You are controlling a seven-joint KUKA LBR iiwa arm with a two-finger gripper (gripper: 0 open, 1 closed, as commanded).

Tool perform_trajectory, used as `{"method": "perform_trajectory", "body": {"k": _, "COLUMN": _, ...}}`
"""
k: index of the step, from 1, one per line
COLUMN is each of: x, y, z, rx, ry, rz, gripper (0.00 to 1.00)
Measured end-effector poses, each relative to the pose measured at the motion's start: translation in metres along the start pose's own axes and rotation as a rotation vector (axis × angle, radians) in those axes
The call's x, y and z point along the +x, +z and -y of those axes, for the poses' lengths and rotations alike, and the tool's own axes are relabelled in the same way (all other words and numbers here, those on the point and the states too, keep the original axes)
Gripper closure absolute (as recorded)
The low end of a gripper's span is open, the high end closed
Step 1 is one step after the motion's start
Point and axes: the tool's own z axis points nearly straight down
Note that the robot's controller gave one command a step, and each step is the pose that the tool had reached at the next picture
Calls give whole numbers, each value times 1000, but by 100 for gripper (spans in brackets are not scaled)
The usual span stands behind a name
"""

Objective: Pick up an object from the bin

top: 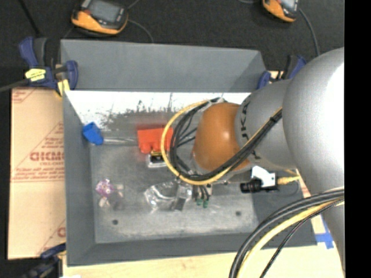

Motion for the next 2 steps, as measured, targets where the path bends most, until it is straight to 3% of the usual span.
{"method": "perform_trajectory", "body": {"k": 1, "x": 48, "y": -98, "z": -30, "rx": -4, "ry": 7, "rz": 2, "gripper": 100}}
{"method": "perform_trajectory", "body": {"k": 2, "x": 7, "y": -183, "z": -74, "rx": -6, "ry": -12, "rz": 10, "gripper": 100}}
